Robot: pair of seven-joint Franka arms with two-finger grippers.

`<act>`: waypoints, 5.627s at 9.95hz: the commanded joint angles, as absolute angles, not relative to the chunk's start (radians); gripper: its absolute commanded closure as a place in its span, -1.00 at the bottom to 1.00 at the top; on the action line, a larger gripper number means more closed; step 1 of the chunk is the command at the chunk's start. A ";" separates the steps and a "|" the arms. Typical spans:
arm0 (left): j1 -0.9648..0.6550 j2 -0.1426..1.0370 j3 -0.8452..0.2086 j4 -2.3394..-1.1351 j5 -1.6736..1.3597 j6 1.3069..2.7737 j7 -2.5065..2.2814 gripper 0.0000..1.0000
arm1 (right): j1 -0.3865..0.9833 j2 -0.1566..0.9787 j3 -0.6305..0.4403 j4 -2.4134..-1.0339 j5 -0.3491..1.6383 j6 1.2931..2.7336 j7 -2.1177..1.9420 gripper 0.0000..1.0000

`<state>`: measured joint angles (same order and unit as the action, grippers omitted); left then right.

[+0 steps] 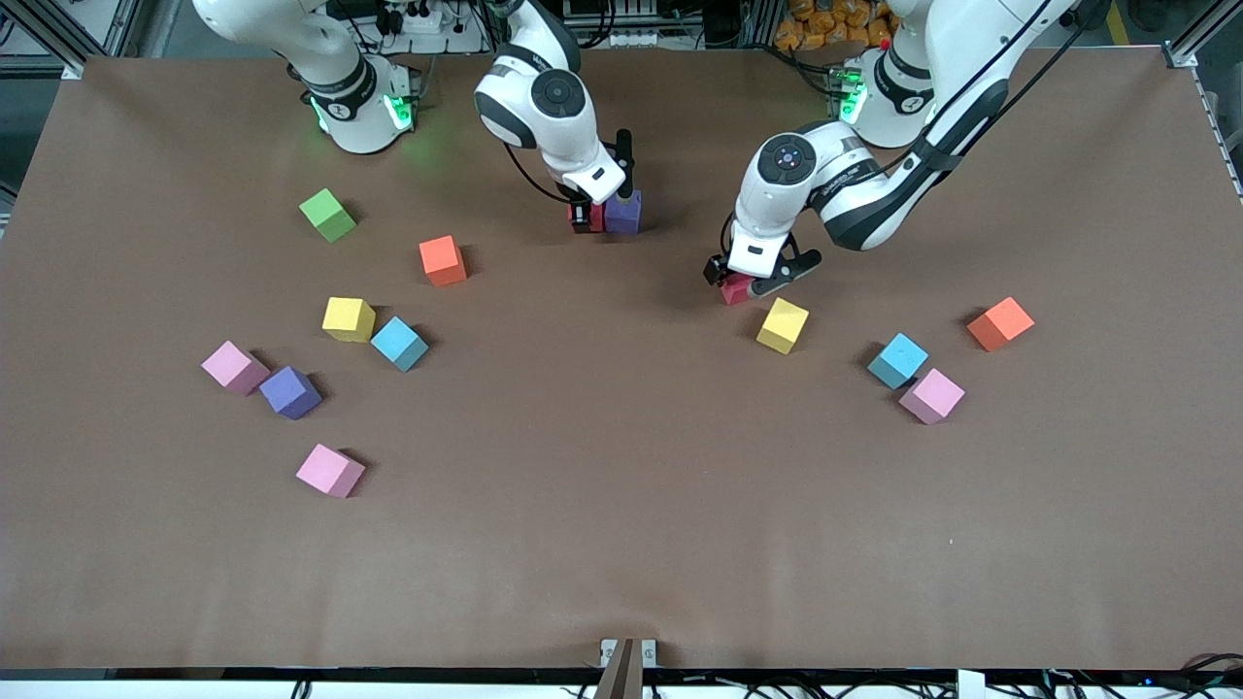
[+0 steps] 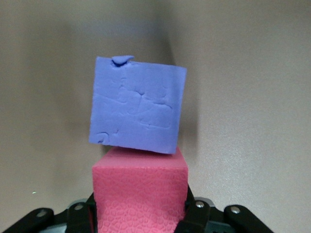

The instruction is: Form number 2 with 11 blocks

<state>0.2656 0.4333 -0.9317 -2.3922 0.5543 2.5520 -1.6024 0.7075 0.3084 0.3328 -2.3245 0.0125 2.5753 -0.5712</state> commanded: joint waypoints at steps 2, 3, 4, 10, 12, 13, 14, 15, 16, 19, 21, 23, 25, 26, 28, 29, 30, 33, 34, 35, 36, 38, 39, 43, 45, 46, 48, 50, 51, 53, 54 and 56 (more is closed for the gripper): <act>0.261 0.480 -0.896 -2.356 0.597 2.554 -1.600 -0.06 | 0.680 0.301 0.359 -2.332 0.008 2.569 -0.558 0.11; 0.262 0.482 -0.894 -2.355 0.598 2.554 -1.601 0.90 | 0.673 0.301 0.371 -2.332 0.008 2.569 -0.558 0.11; 0.265 0.480 -0.894 -2.355 0.597 2.554 -1.615 1.00 | 0.669 0.302 0.371 -2.332 0.008 2.571 -0.558 0.10; 0.281 0.453 -0.977 -2.319 0.571 2.427 -1.959 1.00 | 0.675 0.311 0.370 -2.335 0.005 2.591 -0.557 0.02; 0.282 0.453 -1.014 -2.312 0.539 2.422 -2.121 1.00 | 0.676 0.313 0.370 -2.347 0.005 2.614 -0.558 -0.10; 0.282 0.453 -1.032 -2.310 0.525 2.422 -2.205 1.00 | 0.676 0.314 0.370 -2.350 0.005 2.618 -0.557 -0.19; 0.282 0.453 -1.045 -2.312 0.520 2.422 -2.288 1.00 | 0.675 0.318 0.370 -2.350 0.005 2.622 -0.557 -0.25; 0.282 0.453 -1.054 -2.312 0.519 2.422 -2.363 1.00 | 0.672 0.321 0.370 -2.350 0.005 2.623 -0.557 -0.25; 0.282 0.453 -1.054 -2.312 0.518 2.422 -2.422 1.00 | 0.670 0.324 0.370 -2.350 0.005 2.623 -0.558 -0.27; 0.362 0.446 -1.060 -2.313 0.518 2.421 -2.482 1.00 | 0.670 0.324 0.370 -2.350 0.005 2.623 -0.557 -0.31; 0.394 0.442 -1.061 -2.313 0.518 2.376 -2.487 1.00 | 0.670 0.324 0.371 -2.349 0.005 2.623 -0.557 -0.37; 0.407 0.440 -1.062 -2.312 0.517 2.367 -2.487 1.00 | 0.669 0.324 0.370 -2.349 0.005 2.623 -0.557 -0.46; 0.408 0.440 -1.068 -2.312 0.509 2.364 -2.487 1.00 | 0.669 0.322 0.371 -2.349 0.005 2.622 -0.557 -0.52; 0.416 0.440 -1.078 -2.312 0.496 2.359 -2.487 1.00 | 0.667 0.316 0.371 -2.349 0.005 2.614 -0.555 -0.53; 0.436 0.440 -1.124 -2.313 0.465 2.356 -2.506 1.00 | 0.664 0.313 0.373 -2.349 0.005 2.612 -0.555 -0.62; 0.434 0.440 -1.141 -2.313 0.463 2.356 -2.555 1.00 | 0.663 0.310 0.377 -2.349 0.005 2.609 -0.555 -0.64; 0.431 0.446 -1.155 -2.315 0.463 2.356 -2.592 1.00 | 0.661 0.302 0.377 -2.349 0.006 2.603 -0.554 -0.66; 0.413 0.453 -1.173 -2.321 0.463 2.356 -2.712 1.00 | 0.644 0.263 0.388 -2.347 0.006 2.547 -0.568 -1.00; 0.404 0.454 -1.175 -2.316 0.459 2.358 -2.761 1.00 | 0.640 0.226 0.394 -2.345 0.006 2.510 -0.569 -1.00; 0.388 0.456 -1.175 -2.313 0.445 2.361 -2.785 1.00 | 0.632 0.194 0.396 -2.345 0.006 2.490 -0.569 -1.00; 0.365 0.462 -1.175 -2.313 0.431 2.362 -2.799 1.00 | 0.617 0.142 0.399 -2.344 0.011 2.429 -0.562 -1.00; 0.315 0.475 -1.175 -2.313 0.430 2.390 -2.845 1.00 | 0.576 0.042 0.399 -2.323 0.014 2.236 -0.557 -1.00; 0.283 0.476 -1.174 -2.313 0.430 2.414 -2.876 1.00 | 0.545 -0.024 0.396 -2.325 0.014 2.164 -0.571 -1.00; 0.172 0.503 -1.143 -2.309 0.430 2.471 -2.951 1.00 | 0.217 -0.072 0.383 -2.330 -0.021 2.100 -0.916 -1.00; 0.079 0.506 -1.059 -2.287 0.433 2.474 -2.979 1.00 | 0.100 -0.072 0.382 -2.339 -0.025 2.109 -1.084 -1.00; 0.052 0.518 -1.036 -2.281 0.431 2.474 -2.991 1.00 | 0.056 -0.074 0.380 -2.355 -0.025 2.153 -1.183 -1.00; 0.046 0.526 -1.032 -2.273 0.429 2.473 -3.014 1.00 | -0.009 -0.061 0.380 -2.393 -0.025 2.264 -1.262 -1.00; 0.034 0.532 -1.031 -2.272 0.428 2.473 -3.026 1.00 | -0.059 -0.035 0.377 -2.408 -0.026 2.340 -1.264 -1.00; 0.029 0.543 -1.029 -2.264 0.431 2.473 -3.042 1.00 | -0.090 -0.014 0.379 -2.420 -0.026 2.388 -1.258 -1.00; -0.010 0.549 -0.999 -2.249 0.431 2.473 -3.075 1.00 | -0.179 0.076 0.380 -2.416 -0.022 2.472 -1.247 -1.00; -0.047 0.551 -0.968 -2.241 0.431 2.473 -3.082 1.00 | -0.255 0.131 0.382 -2.404 -0.006 2.521 -1.223 -1.00; -0.078 0.555 -0.940 -2.232 0.430 2.473 -3.085 1.00 | -0.285 0.138 0.383 -2.350 0.006 2.507 -1.032 -1.00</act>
